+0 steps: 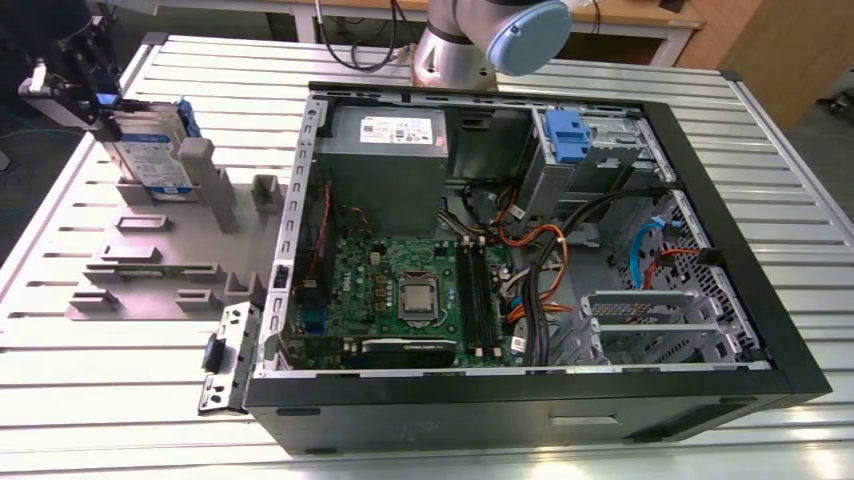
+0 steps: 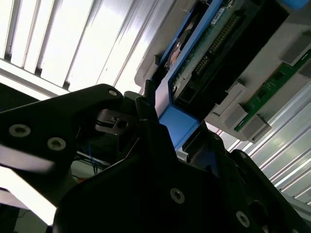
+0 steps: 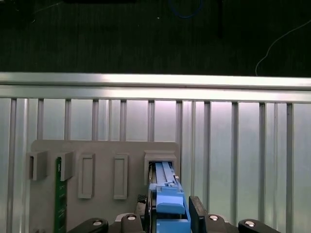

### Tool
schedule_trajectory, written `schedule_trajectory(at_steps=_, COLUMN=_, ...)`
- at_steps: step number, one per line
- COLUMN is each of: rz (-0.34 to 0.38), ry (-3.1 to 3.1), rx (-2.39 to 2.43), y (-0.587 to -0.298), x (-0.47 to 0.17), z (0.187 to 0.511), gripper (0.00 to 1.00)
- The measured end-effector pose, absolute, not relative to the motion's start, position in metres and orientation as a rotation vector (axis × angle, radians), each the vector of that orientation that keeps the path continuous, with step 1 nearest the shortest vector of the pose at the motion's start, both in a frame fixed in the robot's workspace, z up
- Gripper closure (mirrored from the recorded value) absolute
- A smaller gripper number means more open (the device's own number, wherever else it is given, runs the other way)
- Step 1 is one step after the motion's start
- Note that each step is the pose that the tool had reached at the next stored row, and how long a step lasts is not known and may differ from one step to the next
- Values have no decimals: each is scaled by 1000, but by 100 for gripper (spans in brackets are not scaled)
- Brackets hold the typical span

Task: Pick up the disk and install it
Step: 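Pick up the disk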

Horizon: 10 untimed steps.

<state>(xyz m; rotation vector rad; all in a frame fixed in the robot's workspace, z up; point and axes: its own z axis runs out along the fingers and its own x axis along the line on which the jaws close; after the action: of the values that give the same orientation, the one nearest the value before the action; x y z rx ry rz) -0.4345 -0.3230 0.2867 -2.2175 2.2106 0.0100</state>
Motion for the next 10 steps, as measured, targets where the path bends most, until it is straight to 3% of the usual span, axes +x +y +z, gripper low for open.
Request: schedule_trajectory(at_steps=10, rz=14, ry=2212, rx=-2219, y=-323, x=-435, z=286, gripper=54)
